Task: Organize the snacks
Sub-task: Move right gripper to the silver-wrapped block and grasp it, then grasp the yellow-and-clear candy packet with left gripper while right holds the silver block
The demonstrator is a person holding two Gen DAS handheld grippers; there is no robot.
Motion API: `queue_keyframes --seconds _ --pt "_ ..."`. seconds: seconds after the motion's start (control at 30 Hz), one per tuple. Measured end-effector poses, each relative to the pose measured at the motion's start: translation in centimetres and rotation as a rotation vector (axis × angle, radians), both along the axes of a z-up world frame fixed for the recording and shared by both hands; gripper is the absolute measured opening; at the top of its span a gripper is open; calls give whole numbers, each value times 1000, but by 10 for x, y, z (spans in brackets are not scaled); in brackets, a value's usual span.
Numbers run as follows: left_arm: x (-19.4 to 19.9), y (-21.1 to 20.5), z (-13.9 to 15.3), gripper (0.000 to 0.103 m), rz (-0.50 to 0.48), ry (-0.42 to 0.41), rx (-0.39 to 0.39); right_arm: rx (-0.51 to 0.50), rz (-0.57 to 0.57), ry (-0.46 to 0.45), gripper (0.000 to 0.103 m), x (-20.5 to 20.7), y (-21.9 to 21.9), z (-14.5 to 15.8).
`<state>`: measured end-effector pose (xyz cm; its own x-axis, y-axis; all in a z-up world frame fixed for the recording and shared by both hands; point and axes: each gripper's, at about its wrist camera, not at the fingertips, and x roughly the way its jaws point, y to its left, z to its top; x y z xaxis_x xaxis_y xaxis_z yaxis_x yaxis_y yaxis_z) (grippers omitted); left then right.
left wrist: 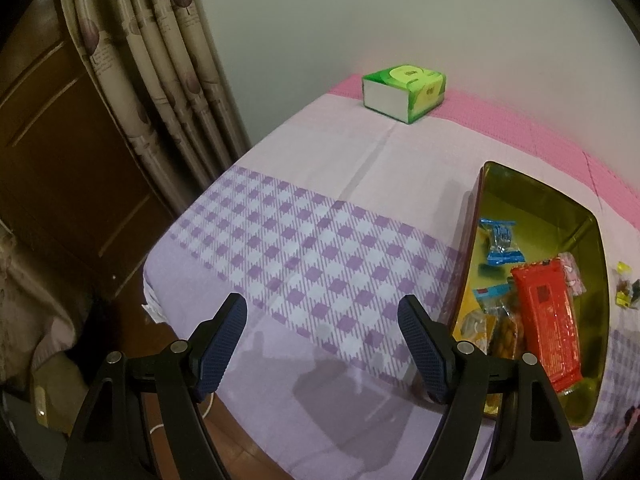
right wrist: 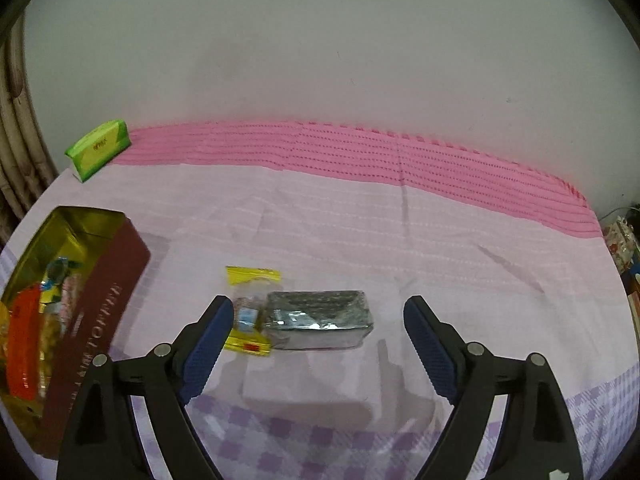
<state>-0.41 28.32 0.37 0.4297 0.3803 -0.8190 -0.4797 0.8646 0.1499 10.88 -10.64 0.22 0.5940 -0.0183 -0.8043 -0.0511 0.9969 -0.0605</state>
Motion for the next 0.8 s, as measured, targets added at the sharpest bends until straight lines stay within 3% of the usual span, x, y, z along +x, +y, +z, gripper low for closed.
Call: queue_keyframes --seconds 0.43,0.67,0.8 --pt "5 -20 -1 78 -24 30 60 52 2 17 84 14 -18 -24" --pt "15 -43 9 78 -71 25 94 73 12 47 61 20 -21 -35" --pt "25 -63 14 78 -120 20 85 93 14 57 58 22 -23 -36"
